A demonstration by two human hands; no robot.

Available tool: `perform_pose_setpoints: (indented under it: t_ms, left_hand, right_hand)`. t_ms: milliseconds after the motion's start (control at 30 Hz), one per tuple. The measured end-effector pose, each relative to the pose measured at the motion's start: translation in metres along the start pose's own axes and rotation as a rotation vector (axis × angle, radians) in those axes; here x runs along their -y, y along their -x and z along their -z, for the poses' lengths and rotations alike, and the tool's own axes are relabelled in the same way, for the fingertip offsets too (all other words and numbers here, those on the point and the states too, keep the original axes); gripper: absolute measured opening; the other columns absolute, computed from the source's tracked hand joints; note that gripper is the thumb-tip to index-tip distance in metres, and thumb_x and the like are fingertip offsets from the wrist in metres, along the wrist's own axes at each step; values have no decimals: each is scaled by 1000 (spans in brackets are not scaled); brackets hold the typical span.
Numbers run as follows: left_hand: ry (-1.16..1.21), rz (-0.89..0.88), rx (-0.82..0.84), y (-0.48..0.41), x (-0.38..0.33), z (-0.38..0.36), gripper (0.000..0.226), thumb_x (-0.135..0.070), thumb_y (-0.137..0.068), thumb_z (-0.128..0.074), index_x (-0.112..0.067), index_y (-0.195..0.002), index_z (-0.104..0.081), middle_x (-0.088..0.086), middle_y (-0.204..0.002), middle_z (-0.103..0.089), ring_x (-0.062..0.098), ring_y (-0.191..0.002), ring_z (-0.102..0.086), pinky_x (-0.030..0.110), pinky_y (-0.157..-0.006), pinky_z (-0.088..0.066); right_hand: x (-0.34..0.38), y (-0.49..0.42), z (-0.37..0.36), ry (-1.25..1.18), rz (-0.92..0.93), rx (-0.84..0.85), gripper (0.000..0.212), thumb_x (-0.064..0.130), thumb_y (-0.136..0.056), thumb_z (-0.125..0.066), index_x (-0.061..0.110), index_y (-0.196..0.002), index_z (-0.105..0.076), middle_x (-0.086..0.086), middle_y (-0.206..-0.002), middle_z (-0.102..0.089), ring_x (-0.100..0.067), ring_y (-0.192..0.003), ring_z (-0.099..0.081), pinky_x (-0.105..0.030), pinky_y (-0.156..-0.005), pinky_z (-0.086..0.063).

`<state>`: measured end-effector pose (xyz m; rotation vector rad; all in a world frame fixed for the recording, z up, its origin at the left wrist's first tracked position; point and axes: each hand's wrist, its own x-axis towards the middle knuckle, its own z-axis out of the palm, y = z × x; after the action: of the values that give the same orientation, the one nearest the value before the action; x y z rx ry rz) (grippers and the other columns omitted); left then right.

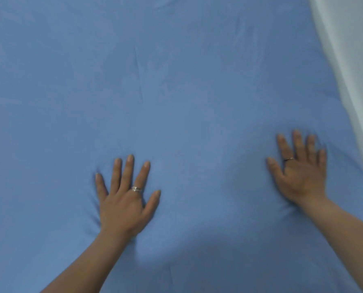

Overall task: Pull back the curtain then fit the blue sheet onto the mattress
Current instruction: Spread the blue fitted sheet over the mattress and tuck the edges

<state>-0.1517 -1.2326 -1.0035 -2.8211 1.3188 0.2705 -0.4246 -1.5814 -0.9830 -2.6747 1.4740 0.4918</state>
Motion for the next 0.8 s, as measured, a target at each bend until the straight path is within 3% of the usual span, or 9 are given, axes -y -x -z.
perform_pose_setpoints:
  t_ms: [133,233,400,500,600,667,733,800]
  left_hand:
    - [46,35,39,-6,-8,9,71,-70,-92,-26,-39,-156,-19,-3,-168,-5,23,-155,0,64,-118,-5]
    - [100,86,112,11,-4,19,74,-73,-92,-25,-40,-157,-12,-2,-168,2,22,-154,8,65,-118,-3]
    - [117,142,232,110,15,17,87,-87,-84,-24,-45,-156,-3,-3,-167,7,23,-154,11,77,-108,-6]
    - [107,300,332,191,44,16,97,-95,-75,-27,-47,-155,-2,-4,-167,8,24,-154,9,81,-102,-12]
    - [113,444,469,272,78,20,106,-100,-66,-29,-51,-153,8,-7,-166,16,22,-153,15,80,-99,-19]
    - [124,518,585,322,102,33,109,-100,-64,-33,-54,-149,17,-11,-163,25,20,-152,18,75,-98,-28]
    - [186,590,676,355,121,44,111,-89,-67,-48,-58,-143,26,-17,-156,37,18,-151,21,69,-101,-34]
    - [271,624,739,379,136,59,109,-67,-76,-60,-58,-143,26,-18,-156,38,18,-153,13,59,-106,-39]
  right_hand:
    - [6,4,10,-83,-186,29,73,75,-89,-7,44,-155,-1,1,-167,1,-32,-153,4,-60,-120,-4]
    - [51,26,25,-158,-214,48,76,68,-88,-13,36,-157,-13,-7,-167,-4,-36,-153,0,-62,-119,-8]
    - [165,138,16,-173,279,128,71,64,-91,-27,37,-156,-22,-5,-166,-13,-36,-153,-5,-64,-117,-13]
    - [202,218,-14,-58,421,220,75,73,-88,-31,43,-155,-14,-1,-167,-8,-37,-153,2,-76,-107,-9]
    - [182,259,-31,-6,192,318,80,84,-85,-23,52,-151,10,5,-166,14,-35,-150,19,-80,-103,-8]
    - [163,274,-23,-40,4,393,86,89,-78,-17,55,-147,22,8,-162,27,-34,-149,23,-81,-103,-15]
    - [150,281,-11,-87,-109,484,92,91,-76,-23,54,-147,22,7,-162,26,-37,-150,15,-77,-103,-24]
    - [149,283,3,-105,-128,552,95,80,-84,-38,44,-153,16,-2,-164,21,-43,-150,-1,-67,-110,-26]
